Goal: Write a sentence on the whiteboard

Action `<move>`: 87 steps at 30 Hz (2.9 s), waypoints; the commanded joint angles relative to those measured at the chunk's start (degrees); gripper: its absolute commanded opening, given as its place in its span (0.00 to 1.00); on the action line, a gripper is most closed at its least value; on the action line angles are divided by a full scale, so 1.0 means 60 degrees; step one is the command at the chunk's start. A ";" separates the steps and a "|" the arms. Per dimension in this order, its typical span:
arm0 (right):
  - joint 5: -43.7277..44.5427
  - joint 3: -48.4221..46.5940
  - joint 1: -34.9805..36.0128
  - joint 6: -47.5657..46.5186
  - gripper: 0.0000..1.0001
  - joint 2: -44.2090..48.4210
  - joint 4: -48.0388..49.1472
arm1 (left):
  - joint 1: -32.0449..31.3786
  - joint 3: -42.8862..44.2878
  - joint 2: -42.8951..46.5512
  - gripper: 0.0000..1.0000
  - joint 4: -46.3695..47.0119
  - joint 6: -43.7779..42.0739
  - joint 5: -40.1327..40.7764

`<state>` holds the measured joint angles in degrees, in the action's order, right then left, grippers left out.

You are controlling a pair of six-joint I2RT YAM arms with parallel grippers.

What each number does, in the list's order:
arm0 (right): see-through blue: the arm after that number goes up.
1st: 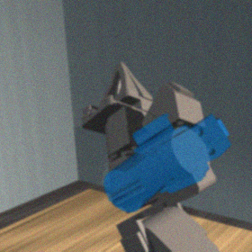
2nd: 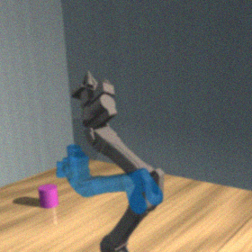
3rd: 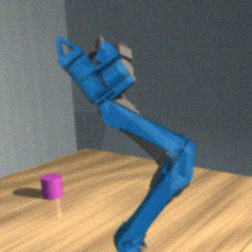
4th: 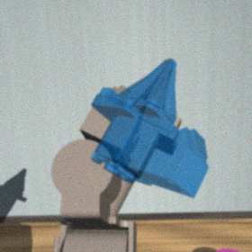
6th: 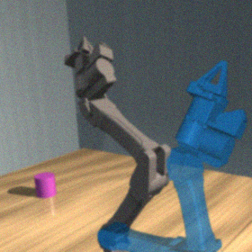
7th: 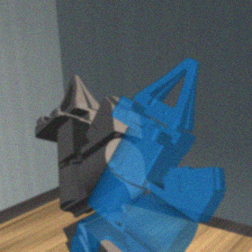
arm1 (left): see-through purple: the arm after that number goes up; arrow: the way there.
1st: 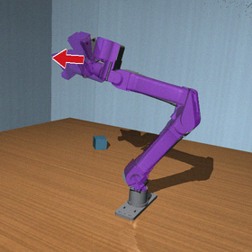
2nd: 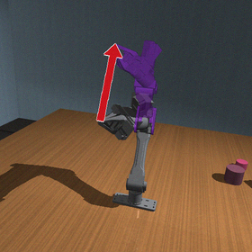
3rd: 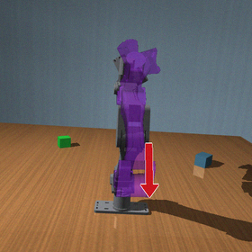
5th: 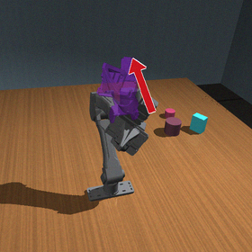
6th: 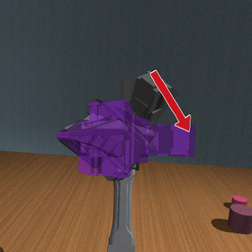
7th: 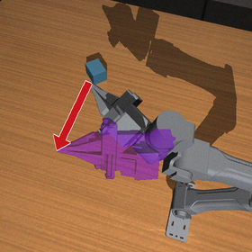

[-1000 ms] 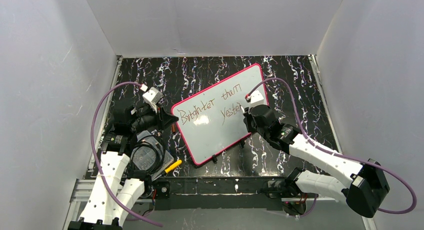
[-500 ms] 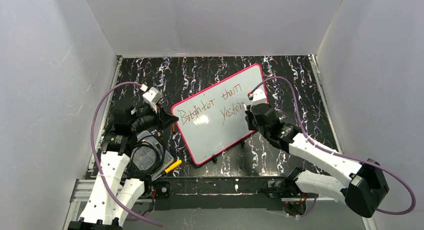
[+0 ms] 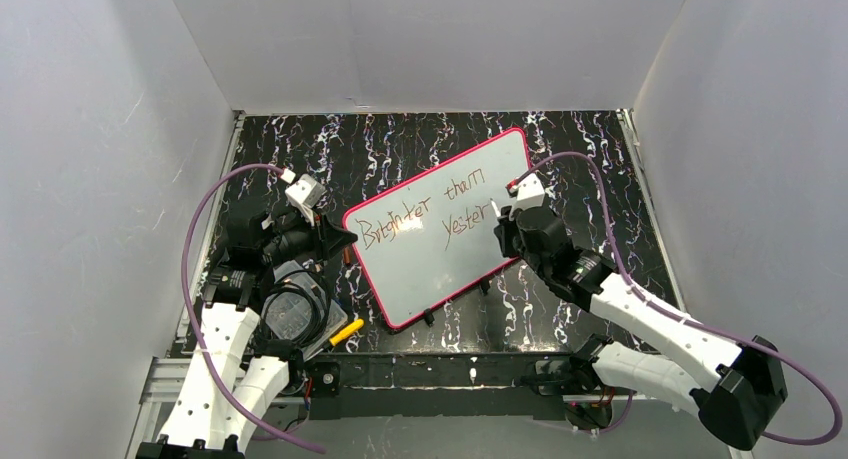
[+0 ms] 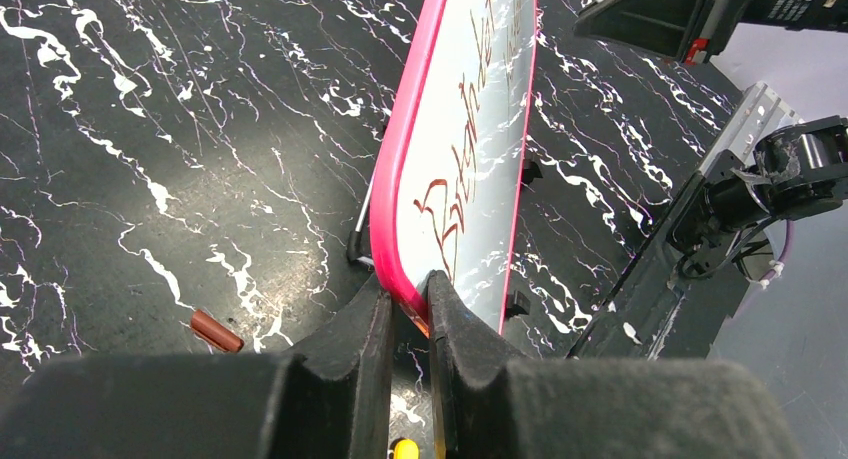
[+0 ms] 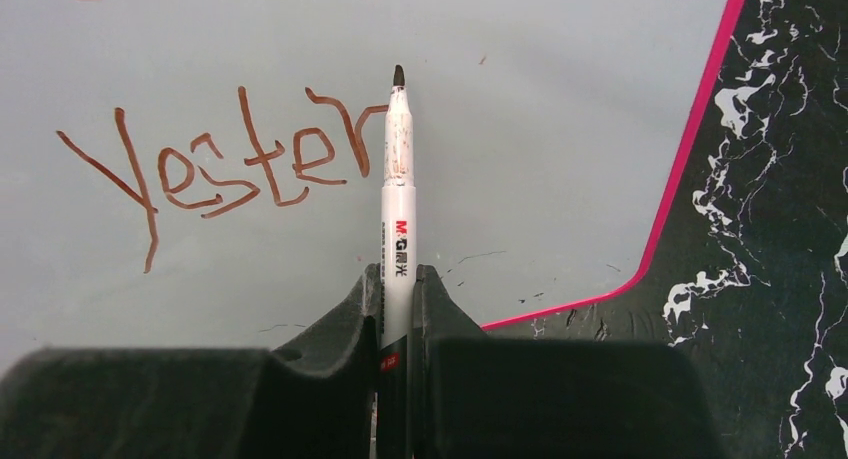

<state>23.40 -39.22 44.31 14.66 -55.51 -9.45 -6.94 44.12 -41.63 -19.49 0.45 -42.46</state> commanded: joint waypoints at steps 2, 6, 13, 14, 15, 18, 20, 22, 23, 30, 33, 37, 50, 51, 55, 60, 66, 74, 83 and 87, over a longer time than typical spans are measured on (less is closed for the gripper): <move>0.0035 0.0030 -0.0152 -0.0157 0.01 0.0325 -0.0136 | -0.0057 -0.0175 0.0097 0.00 -0.0048 -0.0755 0.0104; -0.0303 0.0143 -0.0293 -0.0165 0.01 0.0212 -0.0016 | -0.0059 -0.0177 0.0082 0.00 -0.0048 -0.0750 0.0095; -0.0494 0.0063 -0.0378 -0.0239 0.01 -0.0183 0.0125 | -0.0052 -0.0175 0.0068 0.00 -0.0048 -0.0774 0.0076; -0.0475 0.0062 -0.0403 -0.0221 0.01 -0.0227 0.0105 | -0.0058 -0.0175 0.0068 0.00 -0.0048 -0.0775 0.0080; -0.0485 0.0048 -0.0436 -0.0196 0.01 -0.0283 0.0077 | -0.0059 -0.0183 0.0055 0.00 -0.0052 -0.0765 0.0075; -0.0510 0.0075 -0.0502 -0.0183 0.01 -0.0364 0.0090 | -0.0059 -0.0176 0.0053 0.00 -0.0034 -0.0775 0.0083; -0.0611 0.0070 -0.0515 -0.0269 0.01 -0.0383 0.0142 | -0.0063 -0.0175 0.0053 0.00 -0.0034 -0.0765 0.0075; -0.0822 0.0073 -0.0507 -0.0436 0.01 -0.0348 0.0192 | -0.0060 -0.0187 0.0053 0.00 -0.0034 -0.0777 0.0085; -0.0913 0.0099 -0.0502 -0.0531 0.01 -0.0313 0.0212 | -0.0059 -0.0182 0.0053 0.00 -0.0034 -0.0765 0.0087; -0.1419 0.0272 -0.0501 -0.0672 0.01 -0.0271 0.0022 | -0.0059 -0.0190 0.0040 0.00 -0.0036 -0.0776 0.0097; -0.1506 0.0394 -0.0479 -0.0498 0.01 -0.0229 -0.0061 | -0.0059 -0.0190 0.0038 0.00 -0.0034 -0.0770 0.0102; -0.1478 0.0585 -0.0449 -0.0227 0.01 -0.0199 -0.0141 | -0.0070 -0.0192 0.0024 0.00 -0.0034 -0.0753 0.0091; -0.0481 -0.0011 -0.0442 -0.0445 0.01 -0.0645 0.0126 | -0.0103 -0.0194 0.0053 0.00 -0.0037 -0.0771 0.0104; -0.0403 -0.0117 -0.0442 -0.0481 0.01 -0.0743 0.0138 | -0.0103 -0.0190 0.0053 0.00 -0.0034 -0.0773 0.0109; -0.0294 -0.0402 -0.0442 -0.0654 0.01 -0.0895 0.0268 | -0.0103 -0.0197 0.0066 0.00 -0.0034 -0.0769 0.0117; -0.0225 -0.0741 -0.0442 -0.0880 0.01 -0.1011 0.0441 | -0.0103 -0.0195 0.0064 0.00 -0.0036 -0.0767 0.0111; -0.0222 -0.1004 -0.0450 -0.1073 0.01 -0.1218 0.0476 | -0.0101 -0.0190 0.0068 0.00 -0.0034 -0.0766 0.0111; -0.0375 -0.0362 -0.0446 -0.0534 0.01 -0.0960 0.0235 | -0.0103 -0.0190 0.0068 0.00 -0.0041 -0.0769 0.0104; -0.0788 0.0445 -0.0442 0.0112 0.01 -0.0704 -0.0002 | -0.0102 -0.0190 0.0068 0.00 -0.0034 -0.0764 0.0108; -0.0472 0.0354 -0.0442 0.0049 0.01 -0.0706 -0.0103 | -0.0103 -0.0190 0.0068 0.00 -0.0036 -0.0765 0.0109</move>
<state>20.67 -37.01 41.58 14.26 -59.86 -9.69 -6.98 43.92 -41.52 -19.31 1.08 -42.46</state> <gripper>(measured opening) 0.164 0.121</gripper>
